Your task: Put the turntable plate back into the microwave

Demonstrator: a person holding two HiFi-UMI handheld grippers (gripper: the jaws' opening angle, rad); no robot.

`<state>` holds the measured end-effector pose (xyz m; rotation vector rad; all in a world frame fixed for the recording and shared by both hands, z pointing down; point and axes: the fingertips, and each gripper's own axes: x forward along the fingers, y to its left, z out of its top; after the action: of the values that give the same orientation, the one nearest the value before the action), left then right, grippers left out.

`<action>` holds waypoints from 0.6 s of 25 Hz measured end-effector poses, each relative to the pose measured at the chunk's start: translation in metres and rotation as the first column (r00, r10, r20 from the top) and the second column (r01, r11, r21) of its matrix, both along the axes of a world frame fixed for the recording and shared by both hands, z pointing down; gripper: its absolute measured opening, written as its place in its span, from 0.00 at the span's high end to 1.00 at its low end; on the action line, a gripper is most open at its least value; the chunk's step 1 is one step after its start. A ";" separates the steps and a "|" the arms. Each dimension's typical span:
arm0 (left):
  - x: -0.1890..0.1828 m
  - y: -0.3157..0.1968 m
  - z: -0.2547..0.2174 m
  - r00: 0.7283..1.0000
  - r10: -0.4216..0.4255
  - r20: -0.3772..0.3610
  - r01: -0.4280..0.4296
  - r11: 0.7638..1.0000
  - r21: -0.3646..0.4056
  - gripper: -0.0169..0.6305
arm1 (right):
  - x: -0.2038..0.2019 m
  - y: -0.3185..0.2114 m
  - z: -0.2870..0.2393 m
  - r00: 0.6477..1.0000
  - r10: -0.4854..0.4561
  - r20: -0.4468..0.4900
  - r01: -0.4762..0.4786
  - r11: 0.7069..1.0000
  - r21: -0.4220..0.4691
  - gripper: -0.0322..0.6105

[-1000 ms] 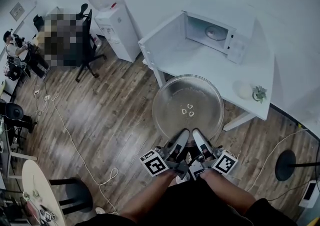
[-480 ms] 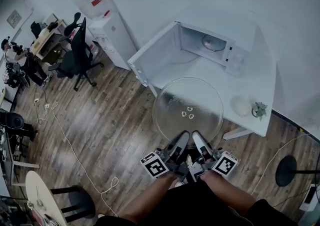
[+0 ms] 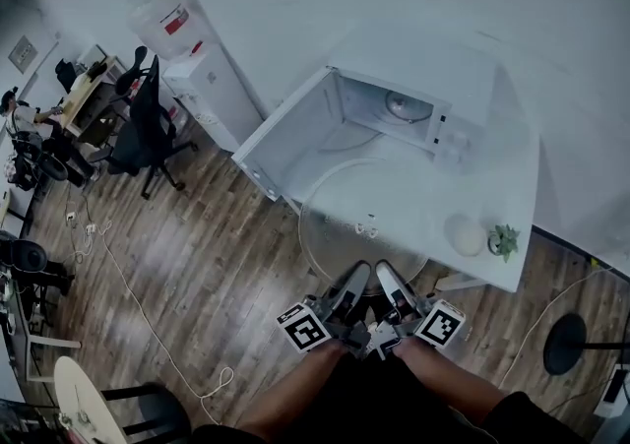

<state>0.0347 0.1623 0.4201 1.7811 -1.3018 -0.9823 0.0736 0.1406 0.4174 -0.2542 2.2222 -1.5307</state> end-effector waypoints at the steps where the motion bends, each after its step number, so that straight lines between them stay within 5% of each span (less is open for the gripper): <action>1: -0.001 -0.007 0.000 1.000 0.004 0.002 -0.004 1.000 0.001 0.88 | -0.001 -0.006 0.000 1.000 0.005 0.001 -0.005 1.000 0.000 0.86; 15: -0.040 -0.101 0.018 0.991 0.131 -0.007 -0.131 0.991 -0.006 0.88 | -0.038 -0.095 0.018 0.992 0.128 0.002 -0.128 0.992 -0.005 0.85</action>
<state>-0.0052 0.0615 0.4383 1.8321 -1.1666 -0.9099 0.0355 0.0455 0.4353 -0.3885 2.1559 -1.4678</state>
